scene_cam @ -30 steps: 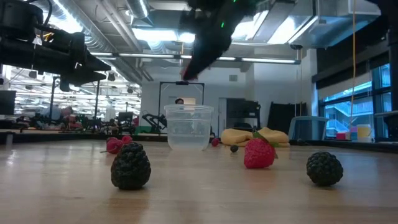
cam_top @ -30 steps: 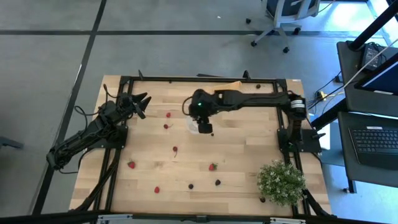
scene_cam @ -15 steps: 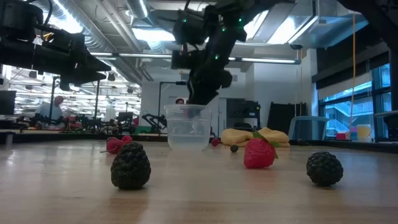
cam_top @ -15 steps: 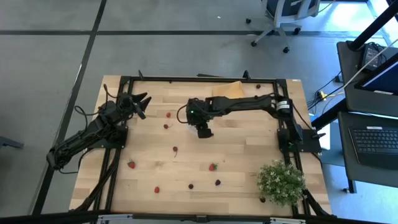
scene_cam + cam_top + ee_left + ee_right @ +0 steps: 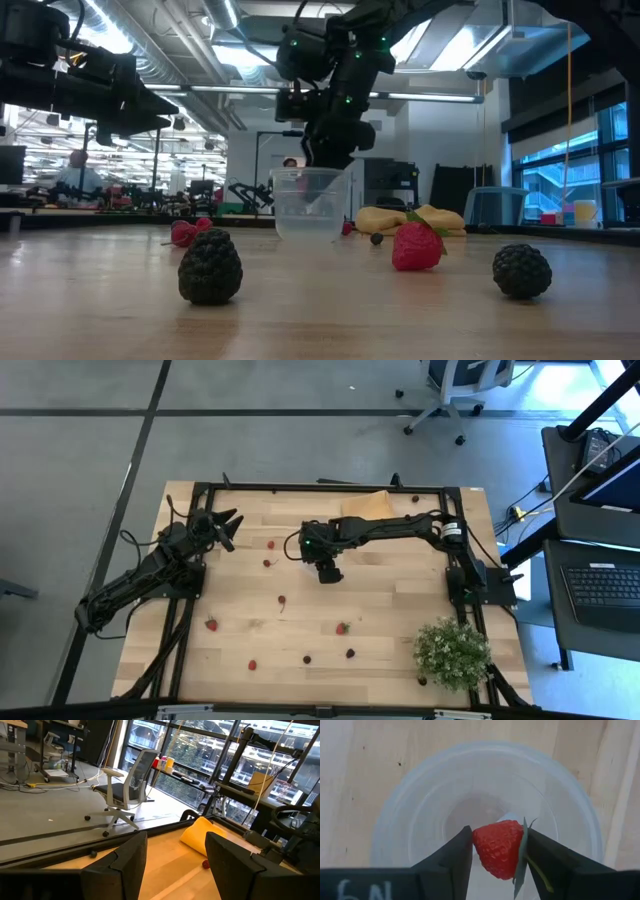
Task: Pick and placing Produce into tupperware
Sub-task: Put the top right red strawberry into the transparent container, then put the bottom blueberry into the transparent container
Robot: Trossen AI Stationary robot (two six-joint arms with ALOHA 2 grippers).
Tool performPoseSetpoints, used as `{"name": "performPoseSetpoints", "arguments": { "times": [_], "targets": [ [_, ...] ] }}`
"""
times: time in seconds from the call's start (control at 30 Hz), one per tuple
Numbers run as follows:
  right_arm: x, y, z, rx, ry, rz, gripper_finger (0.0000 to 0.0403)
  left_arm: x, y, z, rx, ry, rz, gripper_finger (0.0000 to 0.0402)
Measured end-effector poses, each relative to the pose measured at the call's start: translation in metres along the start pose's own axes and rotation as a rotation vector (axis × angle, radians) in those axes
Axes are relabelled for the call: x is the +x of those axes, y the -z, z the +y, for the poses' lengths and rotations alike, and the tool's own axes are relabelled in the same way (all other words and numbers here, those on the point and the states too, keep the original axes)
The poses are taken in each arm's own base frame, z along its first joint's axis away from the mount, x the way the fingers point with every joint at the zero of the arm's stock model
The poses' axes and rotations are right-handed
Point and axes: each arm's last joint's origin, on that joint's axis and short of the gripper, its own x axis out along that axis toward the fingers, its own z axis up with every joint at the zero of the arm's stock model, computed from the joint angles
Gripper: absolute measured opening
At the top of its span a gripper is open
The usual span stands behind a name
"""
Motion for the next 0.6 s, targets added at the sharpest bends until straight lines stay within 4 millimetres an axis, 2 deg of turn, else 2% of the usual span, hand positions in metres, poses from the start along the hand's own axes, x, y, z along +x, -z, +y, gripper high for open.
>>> {"name": "performPoseSetpoints", "arguments": {
  "times": [0.43,0.53,0.6],
  "targets": [
    [-0.004,0.001,0.0,0.021,0.008,0.009,0.0278,0.0,0.0,0.0,0.0,0.0,0.0,0.0193],
    [-0.021,-0.001,-0.001,0.021,0.013,0.014,0.0284,0.0,0.0,0.0,0.0,0.0,0.0,0.0193],
    [-0.041,-0.007,-0.003,0.028,0.026,-0.024,0.0285,0.0,0.0,0.0,0.001,0.0,0.001,0.0193]
  ]
}}
